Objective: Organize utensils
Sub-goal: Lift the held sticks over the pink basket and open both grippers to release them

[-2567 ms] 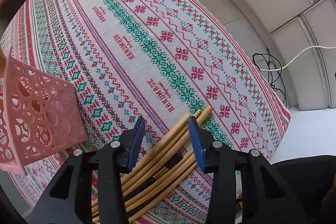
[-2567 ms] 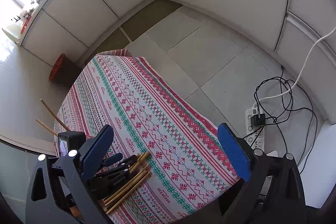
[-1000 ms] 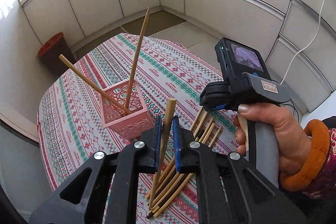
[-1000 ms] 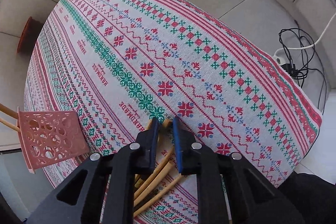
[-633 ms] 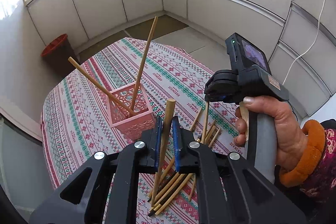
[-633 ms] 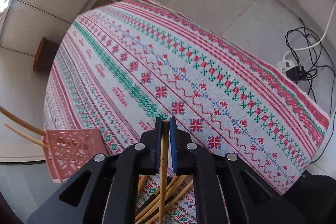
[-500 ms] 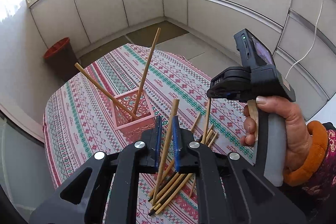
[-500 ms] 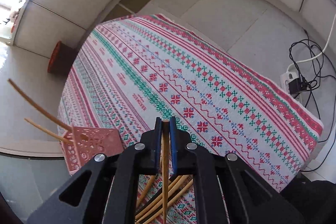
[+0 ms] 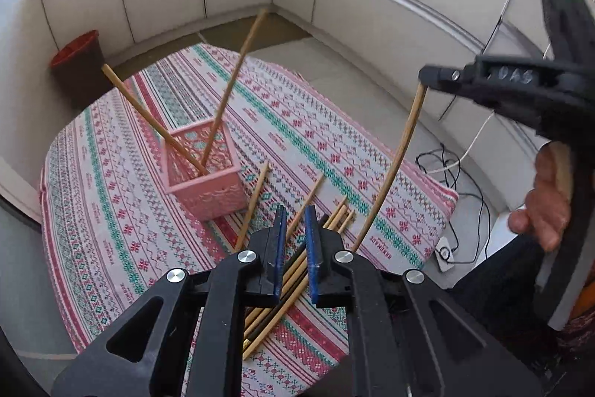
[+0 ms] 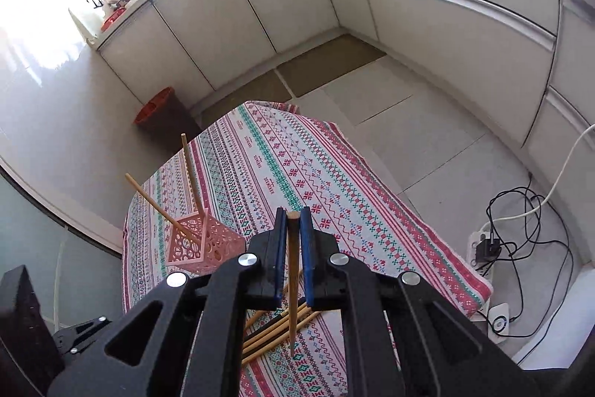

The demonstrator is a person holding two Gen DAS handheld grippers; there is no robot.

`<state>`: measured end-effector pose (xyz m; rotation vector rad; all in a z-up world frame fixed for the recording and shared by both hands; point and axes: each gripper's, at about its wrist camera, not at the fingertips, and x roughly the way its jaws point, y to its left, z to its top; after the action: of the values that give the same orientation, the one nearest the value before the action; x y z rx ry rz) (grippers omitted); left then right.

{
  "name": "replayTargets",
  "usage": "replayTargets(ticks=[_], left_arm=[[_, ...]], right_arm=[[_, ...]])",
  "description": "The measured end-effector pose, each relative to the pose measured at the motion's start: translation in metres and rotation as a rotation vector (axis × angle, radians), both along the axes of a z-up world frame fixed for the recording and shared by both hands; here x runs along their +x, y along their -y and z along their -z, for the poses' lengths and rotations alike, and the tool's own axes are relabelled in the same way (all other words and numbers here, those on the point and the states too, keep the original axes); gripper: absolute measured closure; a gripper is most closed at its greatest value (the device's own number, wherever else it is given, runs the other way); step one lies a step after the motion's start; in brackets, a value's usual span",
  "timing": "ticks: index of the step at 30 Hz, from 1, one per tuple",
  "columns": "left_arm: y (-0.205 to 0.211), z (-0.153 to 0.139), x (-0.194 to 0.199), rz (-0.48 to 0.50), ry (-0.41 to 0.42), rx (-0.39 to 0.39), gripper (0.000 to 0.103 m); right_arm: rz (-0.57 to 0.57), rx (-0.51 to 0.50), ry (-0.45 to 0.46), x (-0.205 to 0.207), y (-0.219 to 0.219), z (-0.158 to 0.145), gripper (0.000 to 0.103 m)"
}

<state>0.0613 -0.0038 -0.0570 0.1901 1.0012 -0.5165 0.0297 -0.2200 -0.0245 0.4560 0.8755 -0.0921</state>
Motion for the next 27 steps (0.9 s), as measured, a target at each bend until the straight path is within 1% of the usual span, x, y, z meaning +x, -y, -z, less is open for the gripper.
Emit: replayTargets(ticks=[1, 2, 3, 5, 8, 11, 13, 14, 17, 19, 24, 27], left_arm=[[0.005, 0.011, 0.003, 0.024, -0.041, 0.011, 0.091], [0.013, 0.023, 0.005, 0.045, -0.076, 0.033, 0.086], [0.023, 0.037, 0.008, 0.062, -0.099, 0.071, 0.084], [0.039, 0.058, 0.013, 0.105, -0.149, 0.121, 0.084], [0.057, 0.08, 0.018, 0.168, -0.182, 0.158, 0.084], [0.076, 0.092, 0.02, 0.251, -0.177, 0.162, 0.084], [0.087, 0.099, 0.022, 0.292, -0.176, 0.162, 0.084], [0.091, 0.102, 0.024, 0.305, -0.179, 0.161, 0.084], [0.1, 0.114, 0.033, 0.302, -0.193, 0.19, 0.084], [0.103, 0.12, 0.035, 0.31, -0.21, 0.196, 0.084], [0.109, 0.123, 0.032, 0.344, -0.211, 0.207, 0.084], [0.114, 0.134, 0.035, 0.324, -0.21, 0.269, 0.084]], right_arm=[[0.001, 0.005, -0.003, -0.001, 0.004, 0.0, 0.095], [0.005, 0.009, -0.006, -0.001, 0.006, 0.002, 0.095], [0.014, 0.009, -0.005, -0.002, 0.01, 0.002, 0.095], [0.044, -0.01, 0.006, -0.006, 0.021, -0.001, 0.095], [0.079, -0.042, 0.032, -0.011, 0.038, -0.011, 0.095], [0.096, -0.087, 0.052, -0.017, 0.052, -0.02, 0.095], [0.106, -0.083, 0.054, -0.02, 0.062, -0.02, 0.095], [0.108, -0.066, 0.045, -0.019, 0.068, -0.017, 0.095], [0.122, -0.032, 0.035, -0.018, 0.081, -0.013, 0.095], [0.122, -0.013, 0.033, -0.017, 0.085, -0.012, 0.095], [0.126, 0.008, 0.026, -0.015, 0.089, -0.009, 0.095], [0.128, 0.009, 0.019, -0.014, 0.09, -0.007, 0.095]])
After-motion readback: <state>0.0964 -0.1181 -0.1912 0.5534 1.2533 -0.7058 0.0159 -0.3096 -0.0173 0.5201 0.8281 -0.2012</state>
